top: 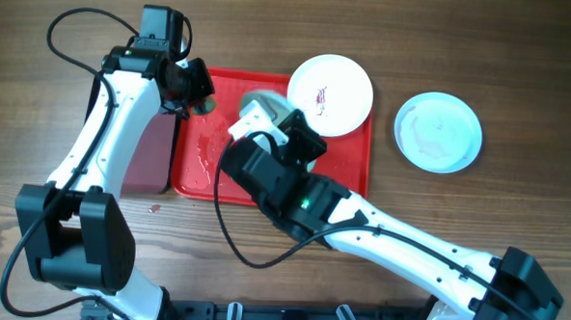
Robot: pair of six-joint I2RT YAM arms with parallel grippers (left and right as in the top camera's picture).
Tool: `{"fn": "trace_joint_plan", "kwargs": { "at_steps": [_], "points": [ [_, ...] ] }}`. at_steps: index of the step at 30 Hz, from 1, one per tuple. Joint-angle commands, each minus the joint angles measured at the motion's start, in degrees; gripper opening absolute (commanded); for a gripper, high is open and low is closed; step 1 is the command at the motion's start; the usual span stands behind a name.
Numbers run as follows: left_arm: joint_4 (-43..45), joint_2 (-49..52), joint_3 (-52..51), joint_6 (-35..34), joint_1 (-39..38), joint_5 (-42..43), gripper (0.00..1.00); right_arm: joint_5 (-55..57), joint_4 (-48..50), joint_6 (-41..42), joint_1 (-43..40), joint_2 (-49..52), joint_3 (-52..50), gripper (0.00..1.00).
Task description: Clean dirty plates on tray and stack at the side
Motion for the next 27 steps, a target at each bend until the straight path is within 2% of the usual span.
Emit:
{"fn": "trace_joint_plan", "kwargs": {
  "at_steps": [1, 4, 6, 8, 11, 13, 16, 21, 24, 27],
  "points": [
    [0.0, 0.5, -0.3, 0.9, 0.2, -0.7, 0.04, -5.7, -0.9, 6.1, -2.3, -1.5, -0.2, 0.04],
    [0.0, 0.5, -0.3, 0.9, 0.2, -0.8, 0.04, -17.8, -3.1, 12.0, -5.9, -4.2, -0.2, 0.04],
    [0.0, 0.5, -0.3, 0.9, 0.2, -0.8, 0.04, -27.6, -5.1, 19.2, -10.1, -7.1, -0.2, 0.04],
    [0.0, 0.5, -0.3, 0.9, 0.2, -0.8, 0.04, -36.9, -7.0, 22.9, -15.2, -9.7, -0.2, 0.04],
    [0.0, 0.5, -0.3, 0.9, 0.2, -0.8, 0.04, -52.9, -10.9, 26.0, -30.6, -13.3, -0.2, 0.04],
    [0.0, 0.5, -0.3, 0.9, 0.2, -0.8, 0.04, -57.3, -12.9, 27.6, -38.8, -13.7, -0.2, 0.05],
    [0.0, 0.5, -0.3, 0.9, 0.2, -0.7, 0.04, -61.0, -15.5, 30.6, -51.7, -12.9, -0.3, 0.04],
    [0.0, 0.5, -0.3, 0.9, 0.2, -0.7, 0.04, -61.1, -16.6, 34.6, -67.6, -8.7, -0.3, 0.04],
    [0.0, 0.5, -0.3, 0.9, 0.2, -0.7, 0.04, -61.1, -17.4, 34.7, -74.8, -3.4, -0.3, 0.04],
    [0.0, 0.5, -0.3, 0.9, 0.2, -0.7, 0.04, -61.1, -17.4, 34.7, -77.4, 0.5, -0.3, 0.04]
  ]
}}
